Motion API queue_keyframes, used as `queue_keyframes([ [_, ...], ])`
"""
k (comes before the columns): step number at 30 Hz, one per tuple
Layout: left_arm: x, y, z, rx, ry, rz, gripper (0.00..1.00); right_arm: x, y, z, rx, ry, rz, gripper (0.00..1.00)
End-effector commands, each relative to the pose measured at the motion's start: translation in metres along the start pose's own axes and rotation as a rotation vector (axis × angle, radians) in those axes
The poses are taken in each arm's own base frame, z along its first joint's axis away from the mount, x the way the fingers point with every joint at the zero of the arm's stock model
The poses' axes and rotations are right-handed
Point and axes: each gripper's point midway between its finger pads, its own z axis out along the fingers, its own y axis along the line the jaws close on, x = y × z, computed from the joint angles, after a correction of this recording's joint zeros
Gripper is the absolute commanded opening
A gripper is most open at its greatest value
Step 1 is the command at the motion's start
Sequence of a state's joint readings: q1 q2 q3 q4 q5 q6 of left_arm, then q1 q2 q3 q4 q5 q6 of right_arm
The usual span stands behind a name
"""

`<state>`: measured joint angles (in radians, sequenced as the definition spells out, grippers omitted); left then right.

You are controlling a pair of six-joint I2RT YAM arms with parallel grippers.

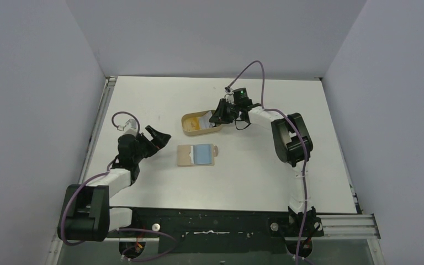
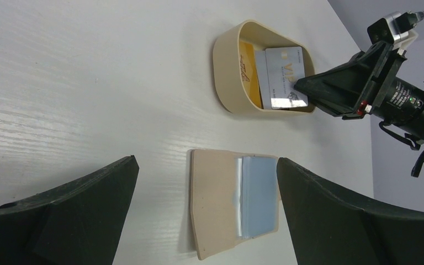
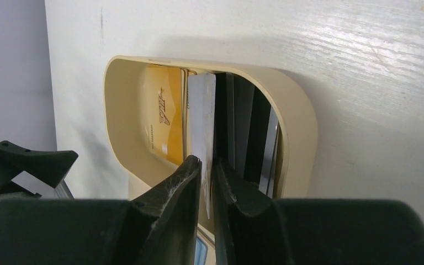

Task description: Take the credit cards out of the card holder

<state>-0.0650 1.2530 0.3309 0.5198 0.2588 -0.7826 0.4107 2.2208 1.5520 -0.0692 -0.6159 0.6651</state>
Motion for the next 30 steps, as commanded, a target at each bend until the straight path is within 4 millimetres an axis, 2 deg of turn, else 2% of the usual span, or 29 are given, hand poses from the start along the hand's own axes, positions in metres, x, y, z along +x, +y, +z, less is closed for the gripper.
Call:
queue_keyframes([
  [1,-0.020,-0.018,-0.001,0.059,-0.060,0.020,0.97,-0.031,0.020,-0.017,-0.036,-0.078,-0.060,0.17],
  [17,-0.026,-0.027,-0.009,0.056,-0.062,0.013,0.97,-0.060,0.032,-0.053,0.012,-0.136,-0.143,0.33],
  [23,-0.036,-0.038,-0.014,0.043,-0.047,0.012,0.97,-0.072,0.042,-0.077,0.036,-0.181,-0.178,0.34],
  [28,-0.046,-0.049,-0.020,0.044,-0.053,0.022,0.97,-0.073,0.050,-0.096,0.053,-0.198,-0.206,0.35],
  [30,-0.050,-0.054,-0.023,0.045,-0.060,0.021,0.97,-0.072,0.053,-0.104,0.061,-0.204,-0.215,0.39],
])
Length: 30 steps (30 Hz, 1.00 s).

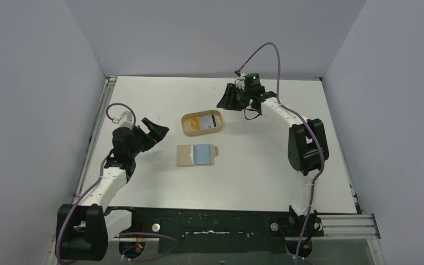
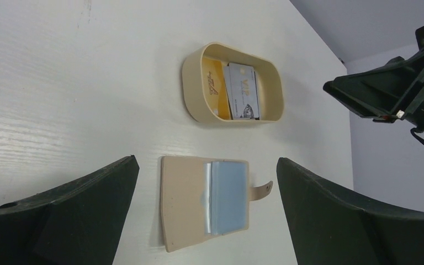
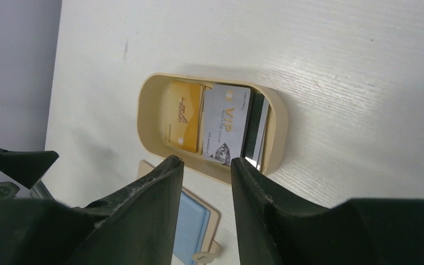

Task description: Take the credit cards out of the card holder

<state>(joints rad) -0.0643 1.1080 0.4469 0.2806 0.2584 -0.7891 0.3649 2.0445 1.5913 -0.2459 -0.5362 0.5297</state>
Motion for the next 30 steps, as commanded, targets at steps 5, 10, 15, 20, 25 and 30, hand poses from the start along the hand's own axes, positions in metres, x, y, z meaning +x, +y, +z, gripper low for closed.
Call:
queue_keyframes([
  [5,-0.040,-0.029,-0.014,-0.002,-0.056,0.044,0.97,-0.027,0.029,-0.066,0.017,-0.138,-0.108,0.94],
  [10,-0.049,-0.043,-0.019,0.011,-0.023,0.074,0.97,-0.010,0.025,-0.104,0.082,-0.138,-0.150,1.00],
  [15,-0.052,-0.055,-0.027,0.027,0.016,0.085,0.97,0.010,0.024,-0.153,0.158,-0.137,-0.152,1.00],
  [20,-0.058,-0.056,-0.036,-0.024,0.026,0.115,0.97,0.021,0.016,-0.189,0.242,-0.158,-0.074,1.00],
  [25,-0.062,-0.054,-0.042,-0.076,0.054,0.151,0.97,0.024,0.017,-0.206,0.265,-0.171,-0.041,1.00],
  [30,-0.063,-0.049,-0.047,-0.067,-0.006,0.171,0.97,0.034,0.005,-0.192,0.252,-0.198,0.001,1.00],
])
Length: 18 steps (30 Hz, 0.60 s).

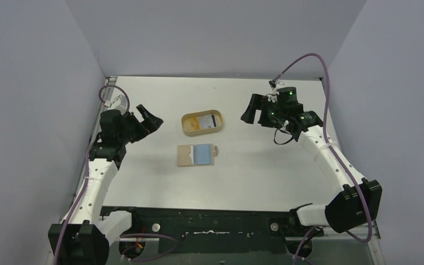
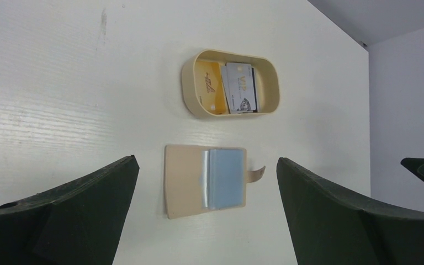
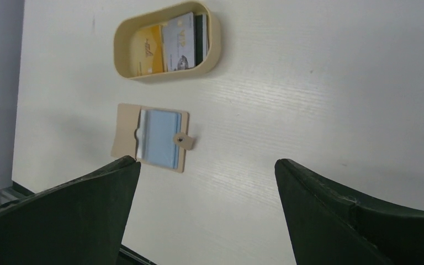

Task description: Take the credit cards out of the card holder

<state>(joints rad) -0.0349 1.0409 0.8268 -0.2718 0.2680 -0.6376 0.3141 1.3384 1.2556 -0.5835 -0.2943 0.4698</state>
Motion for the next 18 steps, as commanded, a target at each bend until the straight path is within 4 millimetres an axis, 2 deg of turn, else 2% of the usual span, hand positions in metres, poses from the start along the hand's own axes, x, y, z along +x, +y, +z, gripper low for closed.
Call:
queue_keyframes([
  [1,-0.014,0.000,-0.013,0.001,-0.083,0.075,0.97,0.003,-0.010,0.009,0.019,-0.053,0.045,1.00],
  [3,-0.014,0.003,-0.017,-0.021,-0.082,0.105,0.97,-0.003,-0.012,0.013,0.029,-0.078,0.029,1.00],
  [9,-0.012,0.011,-0.031,-0.085,-0.053,0.199,0.97,-0.007,-0.034,0.015,0.124,-0.105,-0.044,1.00],
  [13,-0.024,0.002,-0.034,-0.065,-0.106,0.261,0.97,-0.009,-0.045,0.017,0.173,-0.107,-0.069,1.00],
  [18,-0.039,-0.009,-0.034,-0.045,-0.107,0.279,0.97,-0.001,-0.052,0.023,0.185,-0.111,-0.068,1.00],
])
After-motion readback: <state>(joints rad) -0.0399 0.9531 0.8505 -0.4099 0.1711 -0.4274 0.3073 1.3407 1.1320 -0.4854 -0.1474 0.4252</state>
